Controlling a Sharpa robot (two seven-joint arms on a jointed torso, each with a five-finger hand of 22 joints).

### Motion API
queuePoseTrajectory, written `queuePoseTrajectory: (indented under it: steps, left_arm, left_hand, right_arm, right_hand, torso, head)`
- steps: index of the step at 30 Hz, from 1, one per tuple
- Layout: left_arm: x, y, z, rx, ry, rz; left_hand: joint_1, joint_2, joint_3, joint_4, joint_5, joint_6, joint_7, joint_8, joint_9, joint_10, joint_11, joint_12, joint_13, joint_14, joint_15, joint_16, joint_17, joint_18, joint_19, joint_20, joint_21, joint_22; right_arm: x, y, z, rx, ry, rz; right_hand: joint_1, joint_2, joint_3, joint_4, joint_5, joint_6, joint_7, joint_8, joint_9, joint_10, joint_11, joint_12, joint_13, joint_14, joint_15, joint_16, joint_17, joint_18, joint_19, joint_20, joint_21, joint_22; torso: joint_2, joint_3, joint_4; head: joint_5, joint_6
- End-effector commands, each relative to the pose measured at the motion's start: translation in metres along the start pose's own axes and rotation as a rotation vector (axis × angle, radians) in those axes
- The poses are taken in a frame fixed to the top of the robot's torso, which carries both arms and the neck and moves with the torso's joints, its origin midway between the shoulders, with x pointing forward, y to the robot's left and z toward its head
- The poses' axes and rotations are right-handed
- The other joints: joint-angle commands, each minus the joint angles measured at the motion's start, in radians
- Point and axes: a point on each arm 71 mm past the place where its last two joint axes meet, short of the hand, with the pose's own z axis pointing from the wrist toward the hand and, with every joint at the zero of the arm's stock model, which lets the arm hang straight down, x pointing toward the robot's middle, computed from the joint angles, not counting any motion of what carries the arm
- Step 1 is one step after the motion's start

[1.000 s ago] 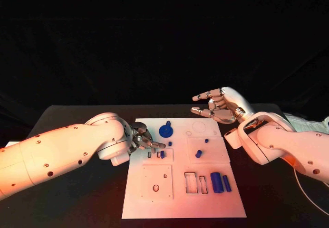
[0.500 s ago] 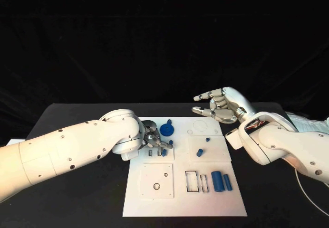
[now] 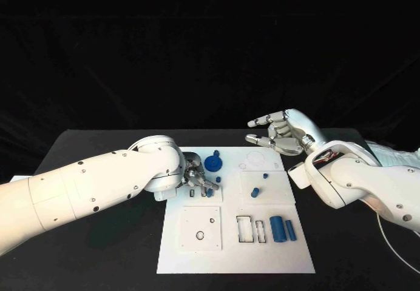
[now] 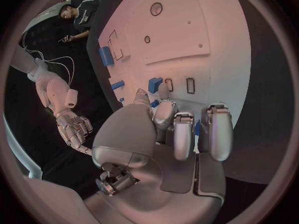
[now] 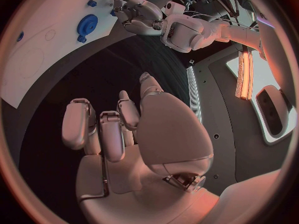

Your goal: Assemble the parts on the task board

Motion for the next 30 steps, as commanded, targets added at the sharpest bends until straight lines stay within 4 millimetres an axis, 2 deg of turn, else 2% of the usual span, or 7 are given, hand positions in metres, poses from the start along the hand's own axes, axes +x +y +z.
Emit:
queuePoseTrajectory:
  steps: [1,30]
  left_arm:
    - [0.0006,0.0024,0.0001,-0.061,0.021,0.036]
    - [0.0029,-0.0059,0.0047,-0.057,0.042,0.063]
  left_hand:
    - [0.014,-0.002,-0.007,0.001,0.003,-0.01,-0.002,0.009,0.007,0.005,-0.001,0.004,0.002,0.105,-0.007,0.003,0.263,-0.017,0.022,-0.007,0.003,0.099]
    - [0.063,-0.011,-0.01,-0.009,0.003,-0.026,-0.003,0.024,0.04,0.006,-0.002,0.007,0.006,0.105,-0.008,0.003,0.263,-0.019,0.025,-0.008,0.006,0.108]
  right_arm:
    - [0.0011,-0.0002,0.0,0.001,0.009,-0.006]
    - [0.0048,-0.0039,0.0011,0.02,0.025,-0.006]
  right_hand:
    - [0.006,0.002,-0.005,-0.002,0.006,0.002,-0.001,0.002,0.0,-0.001,-0.003,-0.002,-0.001,0.069,-0.005,-0.006,0.117,0.007,-0.005,0.0,-0.006,-0.001]
    - [0.003,0.003,-0.007,0.0,0.005,0.004,-0.001,0.003,0.0,0.0,-0.003,-0.001,0.0,0.069,-0.005,-0.007,0.116,0.007,-0.005,-0.001,-0.006,-0.001]
  torso:
    - [-0.001,-0.0006,0.0001]
    - [0.0,0.0005,0.0002]
  head:
    - [-0.002,-0.003]
    - [-0.003,-0.012]
